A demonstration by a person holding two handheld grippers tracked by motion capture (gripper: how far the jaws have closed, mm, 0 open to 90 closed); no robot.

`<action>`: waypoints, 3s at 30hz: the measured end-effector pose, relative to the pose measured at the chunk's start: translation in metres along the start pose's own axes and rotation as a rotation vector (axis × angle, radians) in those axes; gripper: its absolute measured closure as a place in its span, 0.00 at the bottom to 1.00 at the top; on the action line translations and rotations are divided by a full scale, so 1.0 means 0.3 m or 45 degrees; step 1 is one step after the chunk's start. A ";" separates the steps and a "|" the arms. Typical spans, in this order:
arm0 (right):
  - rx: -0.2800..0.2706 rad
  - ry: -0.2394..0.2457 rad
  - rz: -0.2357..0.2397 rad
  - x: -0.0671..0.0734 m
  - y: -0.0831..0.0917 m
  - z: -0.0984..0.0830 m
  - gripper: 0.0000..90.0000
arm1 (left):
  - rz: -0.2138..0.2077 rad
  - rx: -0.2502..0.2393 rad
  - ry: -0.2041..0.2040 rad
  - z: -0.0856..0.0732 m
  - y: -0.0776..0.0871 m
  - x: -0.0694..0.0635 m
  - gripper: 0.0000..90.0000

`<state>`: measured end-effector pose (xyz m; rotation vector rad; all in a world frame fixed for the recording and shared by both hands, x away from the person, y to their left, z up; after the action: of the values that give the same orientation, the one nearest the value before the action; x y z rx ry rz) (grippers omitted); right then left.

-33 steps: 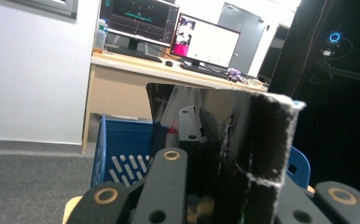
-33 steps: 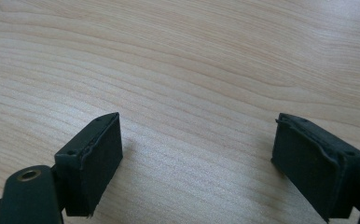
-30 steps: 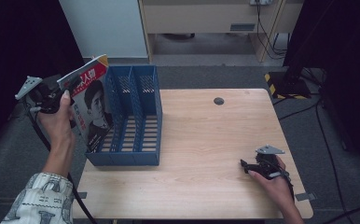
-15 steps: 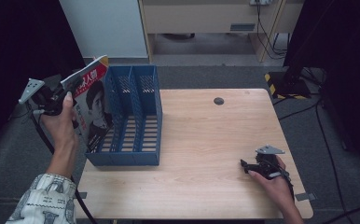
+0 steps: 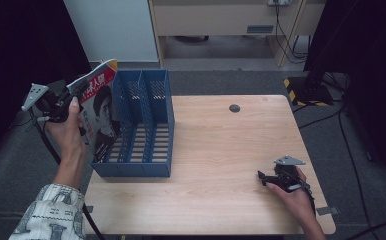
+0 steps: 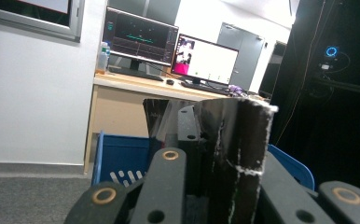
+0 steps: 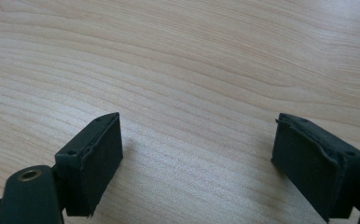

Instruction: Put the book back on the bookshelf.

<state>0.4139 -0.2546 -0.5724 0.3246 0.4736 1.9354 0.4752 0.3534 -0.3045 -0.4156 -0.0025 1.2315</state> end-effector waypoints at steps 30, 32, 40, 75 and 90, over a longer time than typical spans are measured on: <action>0.000 0.006 0.000 -0.001 0.001 0.000 0.18 | 0.063 -0.017 0.073 -0.092 0.056 0.010 0.93; 0.000 0.005 0.000 0.000 0.001 0.000 0.18 | 0.062 0.003 0.077 -0.102 0.061 0.014 0.92; 0.000 0.005 0.001 0.000 0.001 0.000 0.18 | 0.074 0.057 0.071 -0.124 0.077 0.033 0.92; 0.001 0.008 0.003 0.000 0.004 -0.002 0.18 | 0.225 0.362 -0.105 -0.133 0.142 0.101 0.95; 0.000 0.004 0.003 0.001 0.004 -0.002 0.18 | 0.240 0.452 -0.112 -0.114 0.152 0.094 0.94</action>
<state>0.4125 -0.2548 -0.5724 0.3220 0.4752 1.9381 0.4509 0.3808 -0.3565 -0.0526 0.1809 1.4028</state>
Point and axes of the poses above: each handheld gripper's, and its own axes: y roughly backward along the jaws, z roughly out of its top, x roughly to its left, the point moved 5 cm from there along -y, roughly forward along the jaws, and after that the axes turned 15 degrees about -x, right-handed, at the moved point
